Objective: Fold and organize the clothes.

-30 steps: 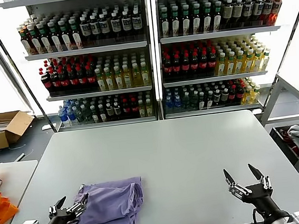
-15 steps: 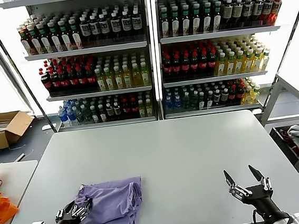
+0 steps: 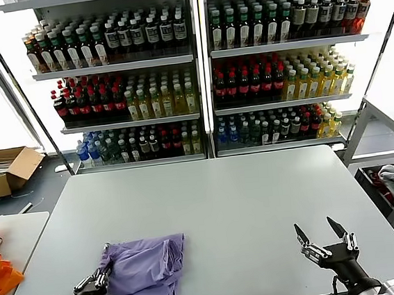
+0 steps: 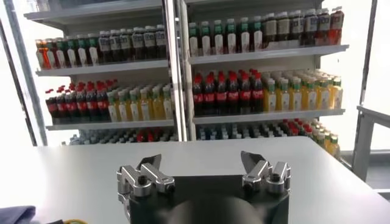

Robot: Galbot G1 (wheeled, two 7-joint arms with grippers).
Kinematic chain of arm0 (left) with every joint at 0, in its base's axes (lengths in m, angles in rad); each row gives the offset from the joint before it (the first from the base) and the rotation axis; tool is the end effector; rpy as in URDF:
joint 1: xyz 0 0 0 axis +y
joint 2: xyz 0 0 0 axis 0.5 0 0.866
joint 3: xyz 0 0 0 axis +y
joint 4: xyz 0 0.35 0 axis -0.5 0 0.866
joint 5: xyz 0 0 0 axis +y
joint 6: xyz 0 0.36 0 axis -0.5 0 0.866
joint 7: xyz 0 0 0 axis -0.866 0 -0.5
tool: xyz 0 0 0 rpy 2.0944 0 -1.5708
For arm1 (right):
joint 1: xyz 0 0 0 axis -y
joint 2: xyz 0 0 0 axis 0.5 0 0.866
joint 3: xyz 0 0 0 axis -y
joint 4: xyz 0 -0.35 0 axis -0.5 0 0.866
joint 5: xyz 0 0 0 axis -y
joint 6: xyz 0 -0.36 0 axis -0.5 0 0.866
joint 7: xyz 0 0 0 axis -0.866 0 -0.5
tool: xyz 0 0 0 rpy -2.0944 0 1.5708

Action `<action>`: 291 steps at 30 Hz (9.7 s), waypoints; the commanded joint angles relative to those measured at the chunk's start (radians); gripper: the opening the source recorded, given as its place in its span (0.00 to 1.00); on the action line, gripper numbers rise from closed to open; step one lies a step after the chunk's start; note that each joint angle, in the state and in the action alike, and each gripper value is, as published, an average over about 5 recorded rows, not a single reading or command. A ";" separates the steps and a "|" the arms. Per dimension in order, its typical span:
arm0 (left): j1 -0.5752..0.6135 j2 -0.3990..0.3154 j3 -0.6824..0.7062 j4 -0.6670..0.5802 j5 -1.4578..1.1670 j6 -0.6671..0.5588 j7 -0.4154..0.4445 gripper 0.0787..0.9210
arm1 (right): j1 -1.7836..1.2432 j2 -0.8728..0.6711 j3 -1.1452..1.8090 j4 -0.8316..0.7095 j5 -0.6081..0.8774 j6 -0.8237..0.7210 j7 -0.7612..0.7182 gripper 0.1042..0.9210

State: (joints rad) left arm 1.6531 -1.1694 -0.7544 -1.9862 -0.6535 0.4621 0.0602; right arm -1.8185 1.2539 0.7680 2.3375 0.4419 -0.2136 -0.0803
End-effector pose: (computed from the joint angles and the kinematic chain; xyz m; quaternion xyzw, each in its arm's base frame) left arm 0.1730 0.1494 -0.3133 -0.0273 -0.9512 0.1075 0.2880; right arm 0.1276 -0.0909 -0.2296 0.0678 -0.9930 -0.0243 0.0940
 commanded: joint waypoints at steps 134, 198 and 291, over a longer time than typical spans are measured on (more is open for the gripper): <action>-0.128 -0.095 0.121 -0.231 -0.369 -0.059 -0.089 0.88 | 0.330 -0.119 -0.427 -0.220 0.045 -0.235 0.197 0.05; -0.056 -0.155 -0.086 -0.256 -0.049 -0.062 0.055 0.88 | 0.180 0.097 -0.187 -0.131 -0.205 0.088 0.092 0.88; -0.002 -0.201 -0.183 -0.227 -0.004 -0.123 0.137 0.88 | 0.100 0.083 -0.170 -0.077 -0.285 0.086 0.052 0.88</action>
State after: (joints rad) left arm 1.6486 -1.3702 -0.9378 -2.2102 -0.6569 0.3384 0.1978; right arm -1.7109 1.3378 0.5946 2.2525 0.1592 -0.1253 -0.0256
